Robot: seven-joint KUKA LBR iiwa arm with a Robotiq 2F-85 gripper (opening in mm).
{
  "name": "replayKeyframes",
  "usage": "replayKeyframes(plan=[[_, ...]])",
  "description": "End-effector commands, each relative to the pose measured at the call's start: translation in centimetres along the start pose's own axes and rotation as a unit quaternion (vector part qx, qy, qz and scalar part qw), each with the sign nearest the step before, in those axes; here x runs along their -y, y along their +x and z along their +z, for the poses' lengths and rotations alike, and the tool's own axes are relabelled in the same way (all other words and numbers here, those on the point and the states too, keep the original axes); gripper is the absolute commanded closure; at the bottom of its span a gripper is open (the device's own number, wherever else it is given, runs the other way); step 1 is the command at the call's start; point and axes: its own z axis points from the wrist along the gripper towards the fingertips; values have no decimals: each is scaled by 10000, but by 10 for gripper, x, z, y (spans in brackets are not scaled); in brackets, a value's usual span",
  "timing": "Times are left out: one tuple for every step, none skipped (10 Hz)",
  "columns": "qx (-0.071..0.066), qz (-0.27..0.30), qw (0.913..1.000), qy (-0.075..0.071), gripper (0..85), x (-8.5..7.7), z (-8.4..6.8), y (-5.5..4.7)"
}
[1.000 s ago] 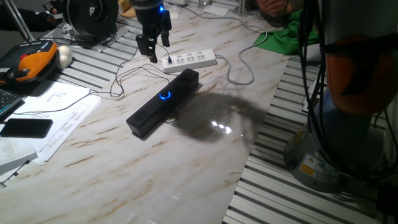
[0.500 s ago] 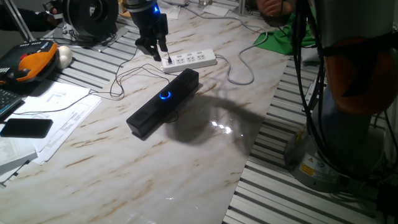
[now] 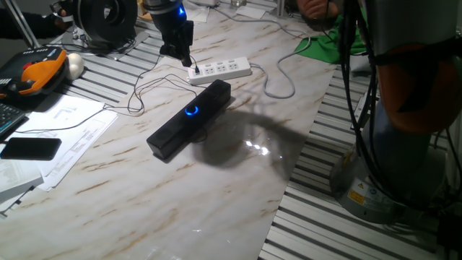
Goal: Turn the knob to decrease the volume of the speaker
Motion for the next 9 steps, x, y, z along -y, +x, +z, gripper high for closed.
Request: replayKeyframes(plan=[[-1,-1,10000,0,850,0,0,0],[-16,6,10000,0,850,0,0,0],[-9,6,10000,0,850,0,0,0],[-24,14,10000,-1,850,0,0,0],[-32,14,10000,-1,850,0,0,0],[7,6,10000,1,850,0,0,0],[7,6,10000,1,850,0,0,0],[14,6,10000,1,850,0,0,0],[14,6,10000,1,850,0,0,0]])
